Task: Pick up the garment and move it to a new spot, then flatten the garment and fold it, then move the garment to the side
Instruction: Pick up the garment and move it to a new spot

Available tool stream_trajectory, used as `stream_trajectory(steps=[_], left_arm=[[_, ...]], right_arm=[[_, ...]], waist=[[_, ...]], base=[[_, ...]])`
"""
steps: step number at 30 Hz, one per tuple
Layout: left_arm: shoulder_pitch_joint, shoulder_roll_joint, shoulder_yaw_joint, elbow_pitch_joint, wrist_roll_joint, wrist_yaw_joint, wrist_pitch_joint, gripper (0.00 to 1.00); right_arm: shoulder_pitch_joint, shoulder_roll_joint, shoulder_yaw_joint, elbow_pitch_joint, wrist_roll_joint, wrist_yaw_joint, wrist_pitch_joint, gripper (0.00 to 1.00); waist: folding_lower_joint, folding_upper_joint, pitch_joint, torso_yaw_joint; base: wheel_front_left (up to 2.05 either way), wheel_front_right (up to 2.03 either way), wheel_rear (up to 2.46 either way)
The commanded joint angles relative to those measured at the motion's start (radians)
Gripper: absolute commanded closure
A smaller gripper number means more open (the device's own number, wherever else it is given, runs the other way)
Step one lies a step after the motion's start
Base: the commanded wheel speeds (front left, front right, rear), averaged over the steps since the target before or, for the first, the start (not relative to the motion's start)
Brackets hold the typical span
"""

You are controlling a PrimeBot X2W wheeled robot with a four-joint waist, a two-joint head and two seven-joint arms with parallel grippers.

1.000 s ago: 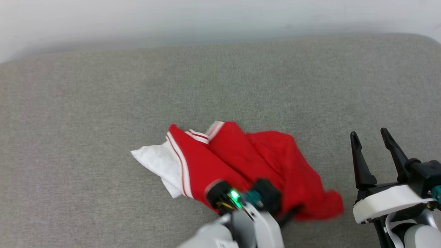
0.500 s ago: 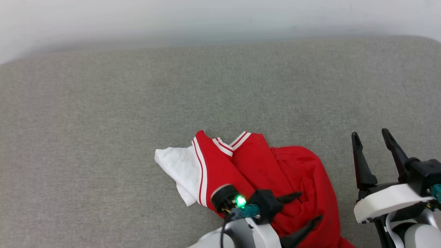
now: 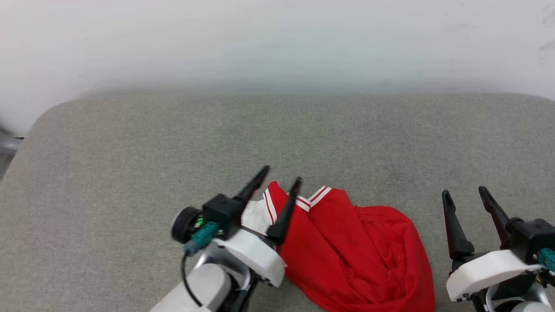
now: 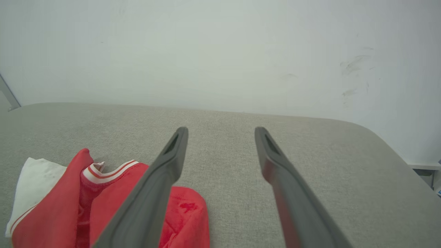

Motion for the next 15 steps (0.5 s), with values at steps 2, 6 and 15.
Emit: stream_trajectory(steps=[2,6,15], left_arm=[[0.037,0.019,0.051,-0.009,0.000,0.025,-0.008,0.00],[0.099,0.048,0.160,-0.032,0.013,0.065,-0.011,0.00],[0.248,0.083,0.359,-0.065,0.053,0.097,-0.011,0.00]], right_arm=[[0.020,0.001,-0.001,-0.008,0.001,-0.001,0.006,0.00],[0.037,0.001,-0.001,-0.019,0.004,-0.001,0.016,0.00],[0.068,0.001,-0.001,-0.020,0.035,-0.001,0.011,0.00]], waist=[[0.0001,0.0000,-0.020,0.013],[0.0001,0.0000,-0.039,0.021],[0.0001,0.0000,-0.070,0.020]], base=[[0.00,0.00,0.00],[0.00,0.00,0.00],[0.00,0.00,0.00]])
